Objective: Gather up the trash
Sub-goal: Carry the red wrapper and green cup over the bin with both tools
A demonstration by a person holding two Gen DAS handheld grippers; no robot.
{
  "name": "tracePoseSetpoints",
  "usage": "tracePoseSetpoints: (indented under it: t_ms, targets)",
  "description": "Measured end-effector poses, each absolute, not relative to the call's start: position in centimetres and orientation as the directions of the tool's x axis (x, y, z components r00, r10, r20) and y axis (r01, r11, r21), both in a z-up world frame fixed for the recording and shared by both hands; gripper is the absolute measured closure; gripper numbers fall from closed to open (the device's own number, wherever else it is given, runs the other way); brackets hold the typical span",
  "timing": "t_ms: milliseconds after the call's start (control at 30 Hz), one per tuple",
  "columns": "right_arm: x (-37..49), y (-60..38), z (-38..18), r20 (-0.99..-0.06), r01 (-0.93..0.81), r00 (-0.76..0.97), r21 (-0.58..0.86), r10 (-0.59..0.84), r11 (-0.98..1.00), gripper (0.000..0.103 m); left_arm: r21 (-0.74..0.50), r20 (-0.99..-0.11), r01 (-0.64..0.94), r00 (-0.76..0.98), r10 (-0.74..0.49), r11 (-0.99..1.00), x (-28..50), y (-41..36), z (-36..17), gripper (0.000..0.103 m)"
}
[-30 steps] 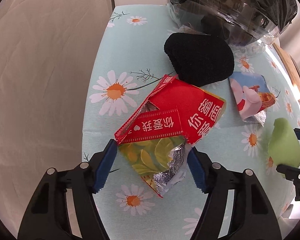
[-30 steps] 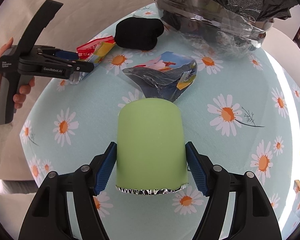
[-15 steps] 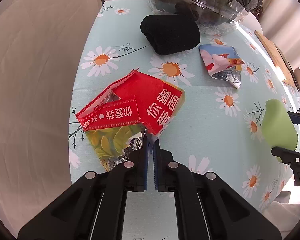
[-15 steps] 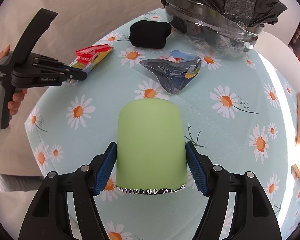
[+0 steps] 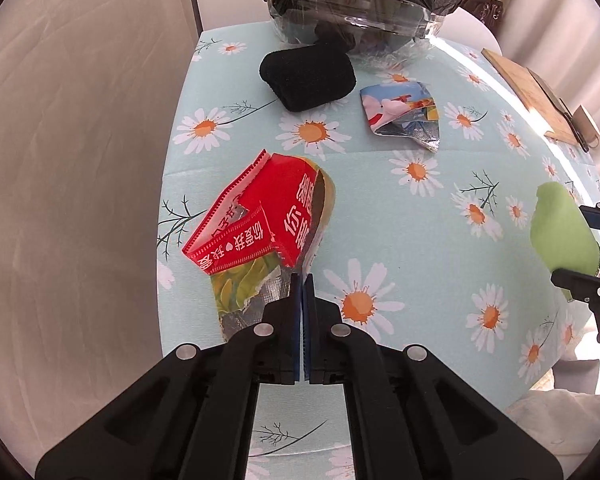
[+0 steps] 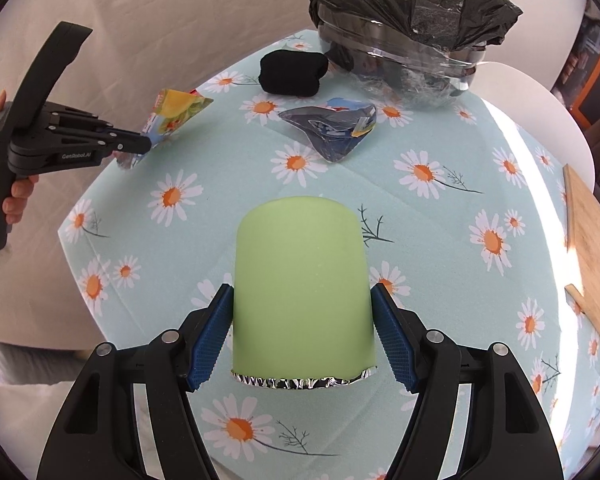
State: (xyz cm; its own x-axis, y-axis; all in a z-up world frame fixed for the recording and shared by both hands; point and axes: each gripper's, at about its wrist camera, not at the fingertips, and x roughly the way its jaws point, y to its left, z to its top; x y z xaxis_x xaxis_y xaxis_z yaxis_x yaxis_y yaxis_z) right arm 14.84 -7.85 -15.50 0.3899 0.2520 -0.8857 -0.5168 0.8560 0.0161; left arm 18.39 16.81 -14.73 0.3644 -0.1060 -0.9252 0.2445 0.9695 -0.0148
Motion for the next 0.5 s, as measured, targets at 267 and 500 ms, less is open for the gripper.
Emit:
tracePoseSetpoints:
  t_ms: [267, 500]
  targets:
    - [14.6, -9.1, -12.3, -0.843, -0.496, 0.468, -0.001, 0.266, 0.868, 0.038, 0.021, -0.9, 0.267, 0.425, -0.099, 0.963, 17.6, 15.7, -11.1, 0.102]
    - [16.4, -10.5, -8.6, -0.806, -0.472, 0.534, -0.032, 0.257, 0.881, 0.038, 0.025, -0.861, 0.276, 0.495, -0.12, 0.961, 18.5, 14.6, -6.3, 0.102]
